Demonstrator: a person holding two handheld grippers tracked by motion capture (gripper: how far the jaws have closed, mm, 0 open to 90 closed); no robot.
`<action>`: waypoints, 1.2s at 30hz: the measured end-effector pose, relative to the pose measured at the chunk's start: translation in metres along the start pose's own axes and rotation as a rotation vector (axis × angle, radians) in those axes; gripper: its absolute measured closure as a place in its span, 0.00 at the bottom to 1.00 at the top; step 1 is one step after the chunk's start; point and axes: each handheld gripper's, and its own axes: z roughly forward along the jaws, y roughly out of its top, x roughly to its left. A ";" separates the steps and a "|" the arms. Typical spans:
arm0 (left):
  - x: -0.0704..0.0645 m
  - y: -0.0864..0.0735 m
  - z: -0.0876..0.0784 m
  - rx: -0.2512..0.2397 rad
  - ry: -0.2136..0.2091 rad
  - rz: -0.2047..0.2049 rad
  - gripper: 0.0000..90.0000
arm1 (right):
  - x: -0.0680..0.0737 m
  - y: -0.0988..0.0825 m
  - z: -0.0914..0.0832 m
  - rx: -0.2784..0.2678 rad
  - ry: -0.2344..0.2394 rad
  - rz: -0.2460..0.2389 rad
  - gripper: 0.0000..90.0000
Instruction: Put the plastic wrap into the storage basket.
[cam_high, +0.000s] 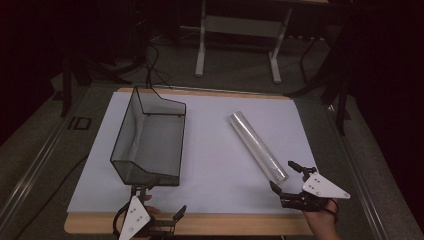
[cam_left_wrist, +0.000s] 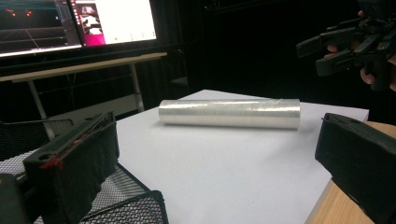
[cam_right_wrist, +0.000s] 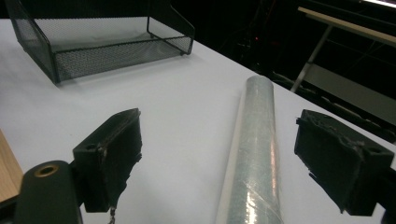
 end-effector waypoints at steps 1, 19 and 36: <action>0.000 0.000 0.000 0.000 0.000 0.000 0.00 | 0.000 0.000 0.000 0.000 -0.002 -0.002 0.16; -0.003 0.001 0.000 -0.005 -0.003 0.005 0.00 | 0.000 0.010 0.001 0.080 0.068 0.019 0.20; -0.004 0.000 0.001 0.005 -0.006 0.005 0.00 | -0.026 0.060 0.014 0.124 0.096 0.084 0.10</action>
